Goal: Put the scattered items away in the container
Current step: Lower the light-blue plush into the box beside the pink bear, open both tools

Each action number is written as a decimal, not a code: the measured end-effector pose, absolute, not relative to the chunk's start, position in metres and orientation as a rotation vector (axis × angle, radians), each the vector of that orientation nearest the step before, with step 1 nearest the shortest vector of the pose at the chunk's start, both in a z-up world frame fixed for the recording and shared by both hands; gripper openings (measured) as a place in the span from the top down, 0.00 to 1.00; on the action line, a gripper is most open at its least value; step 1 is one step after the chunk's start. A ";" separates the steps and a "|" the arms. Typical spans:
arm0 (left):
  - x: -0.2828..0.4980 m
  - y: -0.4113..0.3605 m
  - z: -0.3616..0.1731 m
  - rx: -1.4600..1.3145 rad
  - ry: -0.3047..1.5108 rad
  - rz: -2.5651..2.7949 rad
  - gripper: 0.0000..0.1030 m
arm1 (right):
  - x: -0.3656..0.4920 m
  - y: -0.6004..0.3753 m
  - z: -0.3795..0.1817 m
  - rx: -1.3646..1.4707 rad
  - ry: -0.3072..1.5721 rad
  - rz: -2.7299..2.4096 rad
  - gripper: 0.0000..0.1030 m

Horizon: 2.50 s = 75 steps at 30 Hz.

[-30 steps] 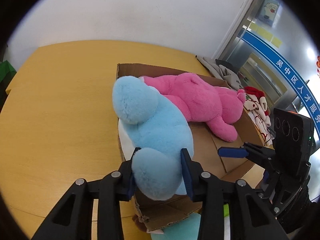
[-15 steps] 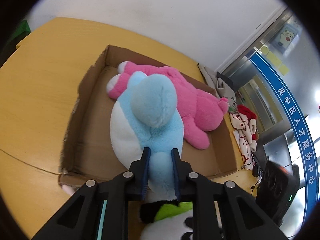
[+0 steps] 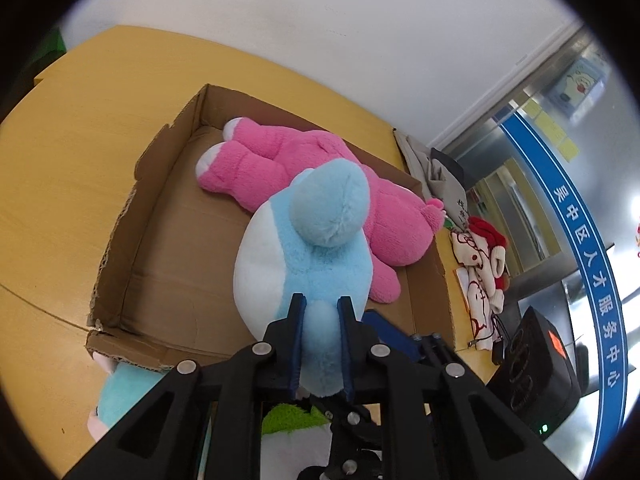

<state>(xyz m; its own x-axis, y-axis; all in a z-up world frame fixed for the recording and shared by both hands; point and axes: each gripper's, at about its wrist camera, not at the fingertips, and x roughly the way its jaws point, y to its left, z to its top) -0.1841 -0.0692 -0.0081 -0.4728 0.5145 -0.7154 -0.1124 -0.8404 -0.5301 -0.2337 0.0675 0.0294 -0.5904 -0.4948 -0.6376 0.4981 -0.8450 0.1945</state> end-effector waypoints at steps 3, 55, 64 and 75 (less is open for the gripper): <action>-0.180 -0.071 -0.006 -1.333 -0.622 2.349 0.86 | -0.221 0.060 0.035 0.879 0.085 -2.403 0.47; -0.285 -0.029 -0.062 -1.292 -0.043 2.028 1.00 | -0.356 0.150 -0.002 1.110 -0.275 -2.287 0.31; -0.270 -0.064 -0.051 -1.322 -0.021 2.128 1.00 | -0.374 0.107 0.017 1.140 -0.299 -2.156 0.32; -0.290 -0.096 -0.079 -1.478 -0.078 2.172 1.00 | -0.349 0.091 0.001 1.265 -0.117 -2.090 0.09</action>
